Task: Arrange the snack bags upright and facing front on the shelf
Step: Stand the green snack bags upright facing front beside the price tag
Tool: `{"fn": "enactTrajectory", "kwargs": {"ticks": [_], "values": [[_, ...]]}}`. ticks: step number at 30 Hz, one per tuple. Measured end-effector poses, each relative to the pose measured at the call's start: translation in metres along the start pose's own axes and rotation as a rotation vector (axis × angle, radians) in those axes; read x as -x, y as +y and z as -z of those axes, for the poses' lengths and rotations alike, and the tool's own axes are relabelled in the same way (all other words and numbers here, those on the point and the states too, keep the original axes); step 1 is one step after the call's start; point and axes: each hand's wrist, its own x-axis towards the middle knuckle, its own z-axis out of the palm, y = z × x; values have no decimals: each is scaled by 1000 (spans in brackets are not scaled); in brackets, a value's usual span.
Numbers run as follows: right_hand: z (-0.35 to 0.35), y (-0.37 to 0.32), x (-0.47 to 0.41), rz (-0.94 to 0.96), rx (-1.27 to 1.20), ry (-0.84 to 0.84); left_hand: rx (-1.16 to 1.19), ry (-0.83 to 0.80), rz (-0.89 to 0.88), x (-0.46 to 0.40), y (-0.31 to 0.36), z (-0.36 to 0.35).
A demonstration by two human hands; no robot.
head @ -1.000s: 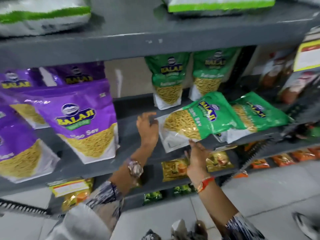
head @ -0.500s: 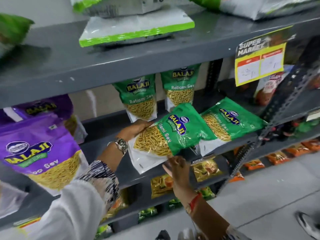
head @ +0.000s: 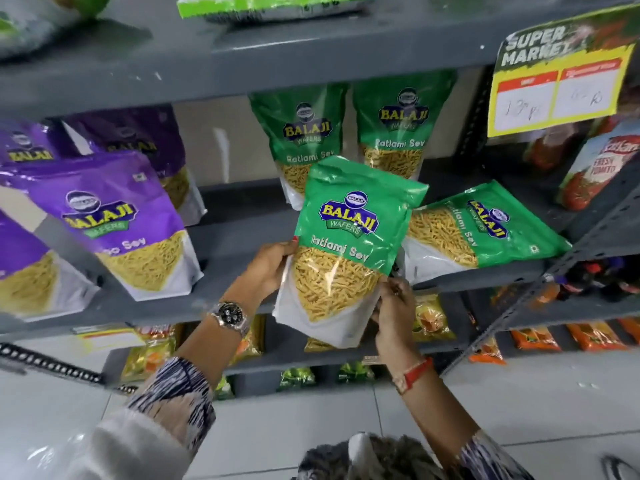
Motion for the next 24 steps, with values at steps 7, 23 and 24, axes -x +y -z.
{"fn": "enactTrajectory", "kwargs": {"ticks": [7, 23, 24], "values": [[16, -36, 38, 256, -5, -46, 174, -68, -186, 78, -13, 6], [7, -33, 70, 346, 73, -230, 53, 118, -432, 120, -22, 36], [2, -34, 64, 349, 88, -240, 40, 134, -442, 114, -19, 36]]}}
